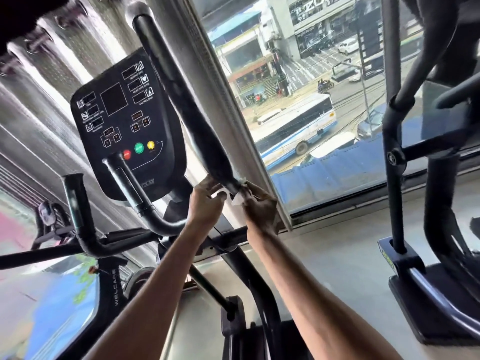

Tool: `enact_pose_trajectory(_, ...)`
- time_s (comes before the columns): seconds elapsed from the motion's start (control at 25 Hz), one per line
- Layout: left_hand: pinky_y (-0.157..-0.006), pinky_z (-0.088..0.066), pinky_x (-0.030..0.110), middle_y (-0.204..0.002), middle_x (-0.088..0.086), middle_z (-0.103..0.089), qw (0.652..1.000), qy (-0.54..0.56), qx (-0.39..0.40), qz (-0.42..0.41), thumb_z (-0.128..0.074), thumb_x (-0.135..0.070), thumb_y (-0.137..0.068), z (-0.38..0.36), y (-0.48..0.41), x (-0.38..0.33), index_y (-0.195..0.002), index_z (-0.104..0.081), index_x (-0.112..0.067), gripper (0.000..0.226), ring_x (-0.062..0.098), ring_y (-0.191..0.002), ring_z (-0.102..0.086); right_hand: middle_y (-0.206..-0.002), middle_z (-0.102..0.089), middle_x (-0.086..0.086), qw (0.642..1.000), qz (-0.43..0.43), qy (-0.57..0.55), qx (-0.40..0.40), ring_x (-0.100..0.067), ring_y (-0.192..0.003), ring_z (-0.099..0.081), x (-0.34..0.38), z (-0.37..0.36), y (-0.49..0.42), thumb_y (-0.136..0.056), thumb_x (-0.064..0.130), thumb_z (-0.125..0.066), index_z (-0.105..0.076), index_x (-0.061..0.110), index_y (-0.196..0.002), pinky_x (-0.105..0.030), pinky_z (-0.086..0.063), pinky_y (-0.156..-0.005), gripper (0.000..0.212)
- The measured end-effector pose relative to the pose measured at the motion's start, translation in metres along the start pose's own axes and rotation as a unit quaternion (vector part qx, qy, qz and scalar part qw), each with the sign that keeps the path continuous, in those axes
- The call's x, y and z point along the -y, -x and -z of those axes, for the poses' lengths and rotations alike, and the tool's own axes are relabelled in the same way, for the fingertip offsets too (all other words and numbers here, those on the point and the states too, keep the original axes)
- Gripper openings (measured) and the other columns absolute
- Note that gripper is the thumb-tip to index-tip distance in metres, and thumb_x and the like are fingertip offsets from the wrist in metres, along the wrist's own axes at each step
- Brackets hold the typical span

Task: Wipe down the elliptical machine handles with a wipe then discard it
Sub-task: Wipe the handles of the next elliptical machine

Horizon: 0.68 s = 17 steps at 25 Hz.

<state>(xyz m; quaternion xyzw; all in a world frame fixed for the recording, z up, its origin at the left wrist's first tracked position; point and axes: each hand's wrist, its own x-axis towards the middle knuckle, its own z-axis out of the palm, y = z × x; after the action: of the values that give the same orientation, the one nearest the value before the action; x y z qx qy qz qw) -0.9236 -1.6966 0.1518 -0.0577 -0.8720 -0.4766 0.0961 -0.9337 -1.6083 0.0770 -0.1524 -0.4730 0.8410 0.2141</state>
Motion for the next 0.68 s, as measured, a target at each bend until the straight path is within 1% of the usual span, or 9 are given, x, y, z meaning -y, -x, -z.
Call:
enact_pose_trajectory(0.04,-0.094,-0.056,0.062,-0.094,-0.020,-0.076,1.000,0.005,0.004,-0.003,-0.063,-0.007,-0.081,-0.001,0.005,-0.007,-0.086,-0.071,-0.046,0.041,-0.009,-0.085,-0.068,-0.105,-0.075,0.016,1.000,0.010,-0.006,0.003,0.000,-0.101,-0.069,0.004,0.000,-0.002,-0.088,0.034,-0.074,-0.078,0.032,-0.107,-0.010,-0.049,-0.083,0.019)
enact_pose_trajectory(0.12,-0.089,-0.058,0.061,-0.099,-0.016,-0.077,1.000,0.016,-0.002,-0.019,-0.069,-0.031,-0.074,-0.002,0.016,-0.021,-0.092,-0.068,-0.042,0.021,-0.006,-0.096,-0.069,-0.104,-0.076,0.014,0.997,0.080,-0.012,0.009,0.000,-0.100,-0.069,0.012,-0.001,0.001,-0.088,0.026,-0.074,-0.078,0.028,-0.106,-0.025,-0.055,-0.089,0.019)
enact_pose_trajectory(0.2,-0.080,-0.060,0.061,-0.101,-0.013,-0.075,0.998,0.016,-0.024,-0.053,-0.065,-0.045,-0.068,0.001,0.024,-0.030,-0.097,-0.060,-0.036,0.031,0.000,-0.100,-0.069,-0.103,-0.076,0.013,0.992,0.124,-0.015,0.012,-0.001,-0.098,-0.070,0.019,0.000,0.006,-0.089,0.022,-0.074,-0.079,0.025,-0.107,-0.035,-0.058,-0.090,0.019)
enact_pose_trajectory(0.24,-0.076,-0.061,0.060,-0.101,-0.012,-0.074,0.996,0.017,-0.035,-0.076,-0.062,-0.047,-0.067,0.003,0.028,-0.034,-0.098,-0.056,-0.034,0.035,0.002,-0.099,-0.068,-0.103,-0.077,0.013,0.993,0.118,-0.019,0.012,-0.002,-0.098,-0.071,0.022,0.000,0.008,-0.089,0.022,-0.074,-0.078,0.027,-0.107,-0.038,-0.059,-0.090,0.020)
enact_pose_trajectory(0.32,-0.077,-0.060,0.056,-0.099,-0.012,-0.070,0.991,0.021,-0.050,-0.120,-0.059,-0.046,-0.069,0.007,0.036,-0.042,-0.099,-0.050,-0.035,0.033,0.007,-0.098,-0.067,-0.104,-0.077,0.013,0.993,0.118,-0.023,0.019,-0.008,-0.097,-0.073,0.027,0.000,0.012,-0.088,0.024,-0.074,-0.077,0.037,-0.106,-0.045,-0.060,-0.085,0.023)
enact_pose_trajectory(0.4,-0.084,-0.058,0.057,-0.090,-0.015,-0.067,0.987,0.030,-0.059,-0.149,-0.058,-0.044,-0.075,0.010,0.042,-0.049,-0.094,-0.051,-0.042,0.020,0.019,-0.099,-0.067,-0.104,-0.076,0.016,0.986,0.164,-0.008,0.025,-0.013,-0.096,-0.074,0.035,-0.001,0.018,-0.089,0.025,-0.073,-0.075,0.044,-0.106,-0.048,-0.061,-0.080,0.026)
enact_pose_trajectory(0.48,-0.086,-0.057,0.061,-0.088,-0.018,-0.069,0.987,0.031,-0.063,-0.141,-0.059,-0.045,-0.081,0.009,0.049,-0.056,-0.089,-0.052,-0.041,0.011,0.018,-0.104,-0.068,-0.104,-0.076,0.016,0.985,0.168,0.007,0.025,-0.012,-0.095,-0.074,0.043,0.000,0.025,-0.090,0.027,-0.072,-0.074,0.049,-0.104,-0.048,-0.061,-0.080,0.026)
enact_pose_trajectory(0.56,-0.084,-0.058,0.061,-0.094,-0.014,-0.073,0.989,0.032,-0.070,-0.124,-0.061,-0.050,-0.084,0.005,0.056,-0.062,-0.090,-0.054,-0.035,0.018,0.013,-0.107,-0.069,-0.102,-0.076,0.016,0.987,0.155,0.016,0.022,-0.008,-0.094,-0.074,0.050,0.005,0.029,-0.090,0.025,-0.073,-0.071,0.054,-0.102,-0.046,-0.061,-0.081,0.032)
enact_pose_trajectory(0.68,-0.080,-0.058,0.064,-0.095,-0.010,-0.074,0.988,0.052,-0.098,-0.103,-0.059,-0.057,-0.083,0.001,0.061,-0.062,-0.094,-0.059,-0.032,0.027,0.011,-0.103,-0.070,-0.104,-0.076,0.015,0.985,0.169,0.004,0.041,-0.009,-0.095,-0.073,0.055,0.007,0.033,-0.093,0.024,-0.070,-0.074,0.044,-0.108,-0.045,-0.062,-0.079,0.025)
